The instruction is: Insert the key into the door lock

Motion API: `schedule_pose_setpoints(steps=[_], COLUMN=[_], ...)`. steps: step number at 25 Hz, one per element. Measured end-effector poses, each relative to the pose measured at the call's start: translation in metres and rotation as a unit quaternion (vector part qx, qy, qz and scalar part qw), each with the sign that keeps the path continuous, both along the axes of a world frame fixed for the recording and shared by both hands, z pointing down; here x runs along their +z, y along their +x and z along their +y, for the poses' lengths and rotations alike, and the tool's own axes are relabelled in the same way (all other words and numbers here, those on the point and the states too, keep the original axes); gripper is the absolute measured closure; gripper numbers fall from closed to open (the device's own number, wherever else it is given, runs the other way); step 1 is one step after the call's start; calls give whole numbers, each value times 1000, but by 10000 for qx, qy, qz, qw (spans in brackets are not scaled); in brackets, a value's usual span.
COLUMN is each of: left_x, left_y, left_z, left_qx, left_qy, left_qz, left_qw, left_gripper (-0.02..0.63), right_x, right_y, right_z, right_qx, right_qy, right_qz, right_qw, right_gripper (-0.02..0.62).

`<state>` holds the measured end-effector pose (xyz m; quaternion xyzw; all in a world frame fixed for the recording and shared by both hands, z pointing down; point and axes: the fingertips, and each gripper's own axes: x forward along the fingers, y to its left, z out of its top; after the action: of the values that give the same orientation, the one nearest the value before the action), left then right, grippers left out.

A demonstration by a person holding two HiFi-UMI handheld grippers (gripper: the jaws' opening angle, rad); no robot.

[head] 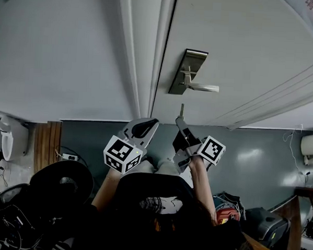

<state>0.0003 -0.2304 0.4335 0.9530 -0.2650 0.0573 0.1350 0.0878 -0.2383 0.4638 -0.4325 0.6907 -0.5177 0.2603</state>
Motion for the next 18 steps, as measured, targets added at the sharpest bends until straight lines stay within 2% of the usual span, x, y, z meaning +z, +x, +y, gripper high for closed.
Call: schedule_pose_setpoints(steps=[5,7,12,18], left_x=[-7,-9,-14,-11], left_y=[13,17,27,38], left_z=[-3,-7,-18,-28], left_qx=[89,67,-22,-26], left_qy=[92,130,225,269], left_qz=[14,23,36,-21], left_qw=[9999,9999,9997,9996], left_gripper=[594,594,594,594], right_x=[2,6,20,33], right_y=[8,13,20,23], right_z=[-16,-24,-45,-73], right_qx=[-148,-160,-269,-397], right_qy=[176,133,36,-86], right_qz=[-314,-456,-430,-770], right_qw=[9992,9987,9987,9962], right_gripper=[575,575,575,575])
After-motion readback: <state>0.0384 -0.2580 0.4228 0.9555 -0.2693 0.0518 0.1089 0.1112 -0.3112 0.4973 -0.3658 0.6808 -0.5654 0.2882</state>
